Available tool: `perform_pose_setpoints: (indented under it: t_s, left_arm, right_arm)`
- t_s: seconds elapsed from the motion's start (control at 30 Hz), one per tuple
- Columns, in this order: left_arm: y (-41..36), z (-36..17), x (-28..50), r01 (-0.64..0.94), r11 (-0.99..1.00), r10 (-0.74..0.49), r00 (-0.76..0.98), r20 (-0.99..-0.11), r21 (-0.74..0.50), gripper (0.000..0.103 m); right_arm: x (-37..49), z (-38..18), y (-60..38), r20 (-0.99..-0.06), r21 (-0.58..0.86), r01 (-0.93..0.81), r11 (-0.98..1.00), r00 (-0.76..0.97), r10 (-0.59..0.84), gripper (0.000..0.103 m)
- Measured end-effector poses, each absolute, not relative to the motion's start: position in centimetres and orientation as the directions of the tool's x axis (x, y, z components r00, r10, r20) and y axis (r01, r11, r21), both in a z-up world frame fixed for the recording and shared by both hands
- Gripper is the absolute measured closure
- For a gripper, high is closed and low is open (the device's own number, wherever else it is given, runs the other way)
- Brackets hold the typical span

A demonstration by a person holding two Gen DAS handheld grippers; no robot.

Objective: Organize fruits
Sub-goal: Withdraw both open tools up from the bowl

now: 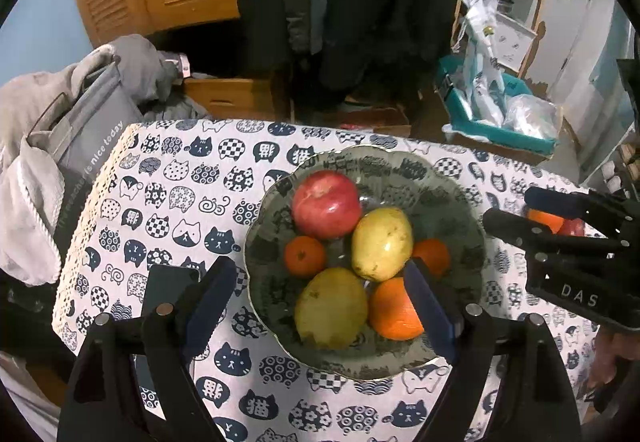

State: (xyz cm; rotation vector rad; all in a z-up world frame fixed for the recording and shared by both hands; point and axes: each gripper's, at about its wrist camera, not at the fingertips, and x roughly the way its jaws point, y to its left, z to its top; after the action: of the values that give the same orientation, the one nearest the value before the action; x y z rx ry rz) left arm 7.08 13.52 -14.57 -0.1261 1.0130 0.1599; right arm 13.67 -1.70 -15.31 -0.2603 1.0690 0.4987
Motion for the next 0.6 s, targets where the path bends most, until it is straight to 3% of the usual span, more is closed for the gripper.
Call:
perform_pose_setpoints:
  t_s: [0.6]
  left_arm:
    - [9.3,-8.0,4.4,-0.112,0.993,0.052,0.629,-0.776,-0.024,0.016]
  right_arm:
    - [9.8,-6.2,-7.8,-0.796,-0.010,-0.458,0.889,0.542,0.270,0.034]
